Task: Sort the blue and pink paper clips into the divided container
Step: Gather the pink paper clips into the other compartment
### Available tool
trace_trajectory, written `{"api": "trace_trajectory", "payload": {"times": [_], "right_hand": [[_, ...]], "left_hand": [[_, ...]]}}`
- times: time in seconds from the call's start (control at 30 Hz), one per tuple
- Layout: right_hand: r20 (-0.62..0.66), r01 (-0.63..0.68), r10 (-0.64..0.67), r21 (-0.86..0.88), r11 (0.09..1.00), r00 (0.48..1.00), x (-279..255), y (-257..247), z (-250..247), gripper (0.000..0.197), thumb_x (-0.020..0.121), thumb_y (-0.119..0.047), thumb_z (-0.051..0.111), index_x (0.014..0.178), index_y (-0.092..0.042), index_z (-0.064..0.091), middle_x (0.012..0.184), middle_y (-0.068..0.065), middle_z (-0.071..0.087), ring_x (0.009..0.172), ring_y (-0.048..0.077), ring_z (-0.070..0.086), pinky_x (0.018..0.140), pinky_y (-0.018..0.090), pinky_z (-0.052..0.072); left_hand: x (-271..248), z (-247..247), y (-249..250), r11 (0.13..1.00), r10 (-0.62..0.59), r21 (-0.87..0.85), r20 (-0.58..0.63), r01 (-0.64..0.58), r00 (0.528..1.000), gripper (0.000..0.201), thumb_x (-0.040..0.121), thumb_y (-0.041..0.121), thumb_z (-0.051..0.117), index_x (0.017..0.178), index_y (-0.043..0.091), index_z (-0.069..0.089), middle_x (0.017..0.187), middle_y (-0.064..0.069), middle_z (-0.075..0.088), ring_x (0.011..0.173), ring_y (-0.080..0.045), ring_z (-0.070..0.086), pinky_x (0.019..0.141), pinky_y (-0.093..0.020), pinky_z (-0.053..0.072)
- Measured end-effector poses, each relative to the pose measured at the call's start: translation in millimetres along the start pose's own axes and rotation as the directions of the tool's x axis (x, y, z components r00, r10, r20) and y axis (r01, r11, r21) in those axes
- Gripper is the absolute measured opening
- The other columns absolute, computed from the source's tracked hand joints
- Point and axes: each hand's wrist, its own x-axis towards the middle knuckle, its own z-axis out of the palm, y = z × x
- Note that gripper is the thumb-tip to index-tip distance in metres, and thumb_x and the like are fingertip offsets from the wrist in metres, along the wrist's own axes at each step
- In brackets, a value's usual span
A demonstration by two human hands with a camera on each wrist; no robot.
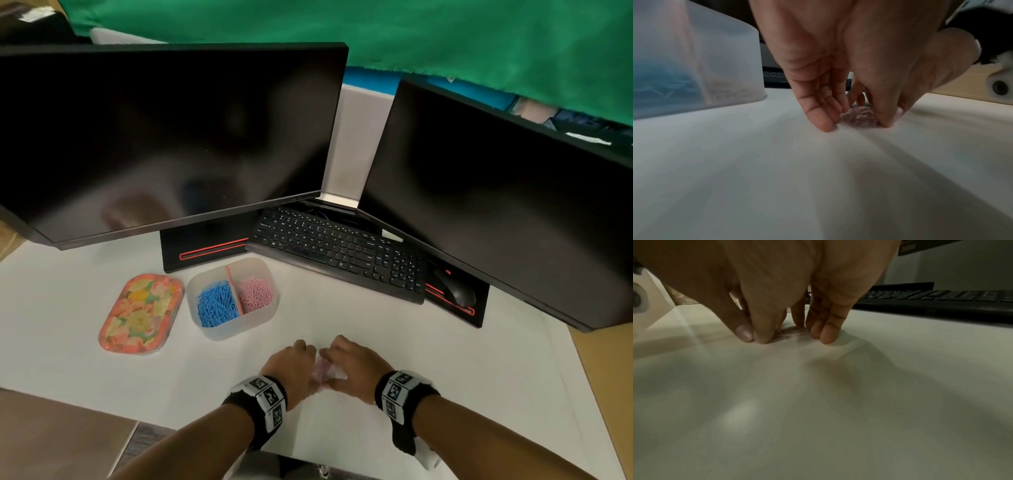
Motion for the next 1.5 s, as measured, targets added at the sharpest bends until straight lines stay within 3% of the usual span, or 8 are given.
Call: {"api": "trace_trajectory", "payload": {"times": [0.17, 0.47, 0.67, 0.97, 1.1, 1.2, 1.3, 1.5], "right_hand": [[-0.009, 0.015, -0.015, -0.012, 1.0, 1.0, 7.0, -6.5, 1.9, 0.026, 0.096, -0.035, 0.048, 0.107, -0.017, 0.063, 0.1, 0.001, 0.054, 0.087, 0.021, 0.061, 0.079, 0.032, 0.051], [0.007, -0.055, 0.056, -0.084, 0.995, 0.998, 13.8, -9.9, 2.2, 0.021, 0.098, -0.019, 0.041, 0.105, -0.007, 0.057, 0.105, 0.011, 0.056, 0.088, 0.029, 0.06, 0.075, 0.034, 0.047], [0.03, -0.117, 0.118, -0.039, 0.992, 0.993, 17.4, -7.3, -1.9, 0.02, 0.098, -0.023, 0.043, 0.105, -0.009, 0.056, 0.109, 0.01, 0.055, 0.083, 0.022, 0.052, 0.078, 0.033, 0.046], [0.079, -0.082, 0.098, -0.186, 0.979, 0.992, 17.6, -12.0, -2.4, 0.022, 0.099, -0.022, 0.044, 0.11, -0.005, 0.051, 0.114, 0.014, 0.052, 0.098, 0.031, 0.058, 0.081, 0.036, 0.047], [0.065, -0.084, 0.098, -0.188, 0.979, 0.993, 17.6, -16.2, -2.3, 0.018, 0.098, -0.015, 0.045, 0.109, -0.005, 0.054, 0.115, 0.013, 0.052, 0.101, 0.029, 0.057, 0.084, 0.036, 0.047], [0.076, -0.067, 0.08, -0.157, 0.985, 0.994, 15.5, -17.3, -2.8, 0.017, 0.096, -0.01, 0.044, 0.107, -0.004, 0.056, 0.114, 0.012, 0.054, 0.101, 0.028, 0.057, 0.083, 0.031, 0.046], [0.089, -0.07, 0.083, -0.134, 0.989, 0.993, 14.9, -21.6, -6.1, 0.019, 0.094, -0.004, 0.043, 0.107, -0.003, 0.055, 0.113, 0.014, 0.056, 0.102, 0.028, 0.057, 0.08, 0.028, 0.041], [0.131, -0.138, 0.156, -0.142, 0.98, 0.979, 20.3, -33.2, -4.9, 0.026, 0.089, -0.001, 0.049, 0.115, -0.004, 0.051, 0.121, 0.015, 0.053, 0.11, 0.028, 0.055, 0.092, 0.035, 0.048]], "left_hand": [[5.4, -1.1, -0.6, 0.999, 0.028, 0.025, -0.031, -0.027, 0.999, 0.028, 0.097, 0.03, 0.045, 0.112, 0.01, 0.057, 0.112, -0.01, 0.057, 0.1, -0.029, 0.061, 0.085, -0.036, 0.049], [8.7, -0.4, -6.6, 0.997, 0.023, 0.068, 0.009, -0.024, 1.0, 0.022, 0.097, 0.018, 0.045, 0.115, 0.008, 0.052, 0.114, -0.012, 0.056, 0.102, -0.029, 0.06, 0.085, -0.035, 0.049], [4.5, -6.9, -18.2, 0.999, 0.017, -0.028, 0.017, -0.016, 1.0, 0.024, 0.098, 0.024, 0.043, 0.111, 0.006, 0.053, 0.113, -0.013, 0.057, 0.101, -0.03, 0.059, 0.085, -0.037, 0.047], [-16.3, -70.6, -23.8, 0.94, 0.005, -0.327, -0.27, -0.097, 0.963, 0.016, 0.095, 0.02, 0.046, 0.089, 0.016, 0.06, 0.087, 0.004, 0.061, 0.077, -0.01, 0.055, 0.071, -0.02, 0.041], [-18.1, -116.2, -44.4, 0.922, -0.142, -0.386, -0.365, -0.011, 0.92, 0.017, 0.096, 0.02, 0.045, 0.087, 0.017, 0.059, 0.085, 0.003, 0.062, 0.077, -0.012, 0.057, 0.071, -0.022, 0.036], [-11.1, -137.2, -65.5, 0.944, -0.241, -0.304, -0.381, 0.125, 0.893, 0.017, 0.095, 0.019, 0.046, 0.093, 0.014, 0.062, 0.089, -0.004, 0.065, 0.086, -0.023, 0.062, 0.074, -0.027, 0.045], [2.6, -142.1, -78.8, 0.947, -0.302, -0.202, -0.297, 0.25, 0.906, 0.021, 0.095, 0.025, 0.049, 0.105, 0.015, 0.065, 0.097, -0.005, 0.068, 0.085, -0.02, 0.064, 0.075, -0.028, 0.054], [23.2, -131.6, -85.0, 0.938, -0.347, -0.055, -0.164, 0.343, 0.924, 0.02, 0.09, 0.03, 0.055, 0.099, 0.017, 0.068, 0.094, -0.003, 0.067, 0.08, -0.02, 0.062, 0.071, -0.026, 0.052]]}}
